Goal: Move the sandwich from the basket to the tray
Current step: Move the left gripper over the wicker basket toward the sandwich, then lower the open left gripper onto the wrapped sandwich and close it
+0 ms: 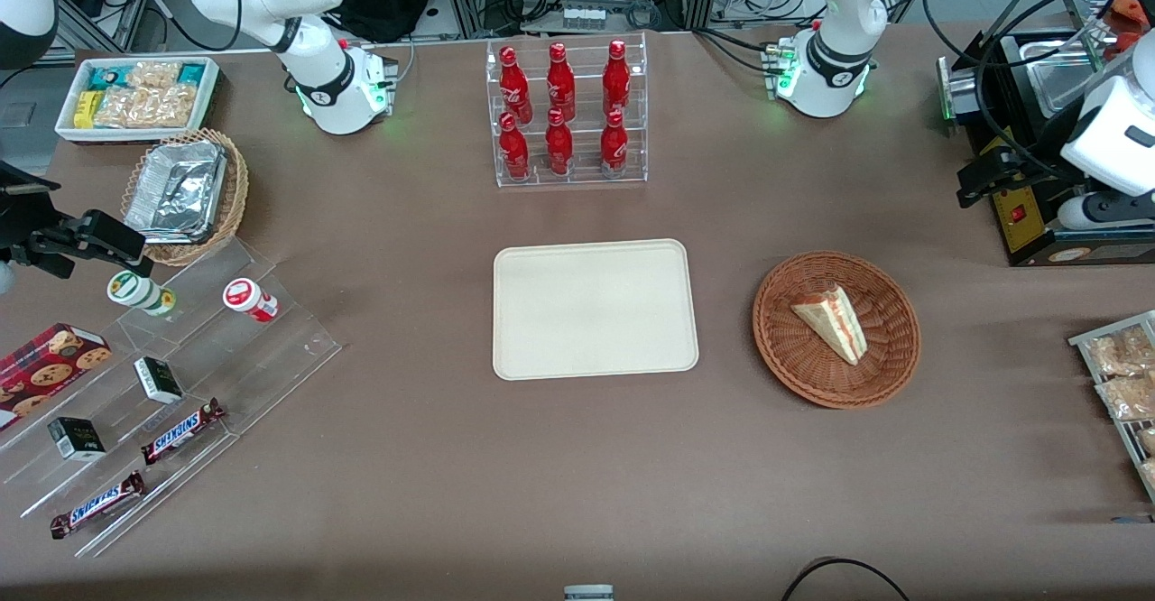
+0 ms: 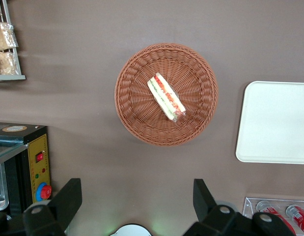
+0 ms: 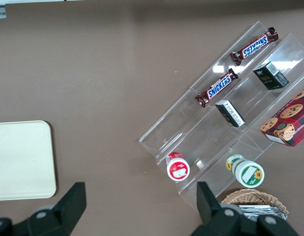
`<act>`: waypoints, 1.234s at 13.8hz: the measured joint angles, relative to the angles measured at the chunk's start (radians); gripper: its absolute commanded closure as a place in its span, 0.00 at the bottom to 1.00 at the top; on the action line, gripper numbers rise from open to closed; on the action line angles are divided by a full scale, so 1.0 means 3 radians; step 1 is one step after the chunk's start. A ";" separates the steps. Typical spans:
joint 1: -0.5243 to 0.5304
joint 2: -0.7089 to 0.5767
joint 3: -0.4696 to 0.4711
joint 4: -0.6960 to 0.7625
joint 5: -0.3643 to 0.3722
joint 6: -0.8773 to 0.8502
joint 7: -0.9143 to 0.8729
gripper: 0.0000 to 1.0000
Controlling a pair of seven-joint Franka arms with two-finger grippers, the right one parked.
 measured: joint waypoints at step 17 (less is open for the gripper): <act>-0.0052 0.0308 -0.0134 -0.1571 0.0001 0.1876 -0.1003 0.00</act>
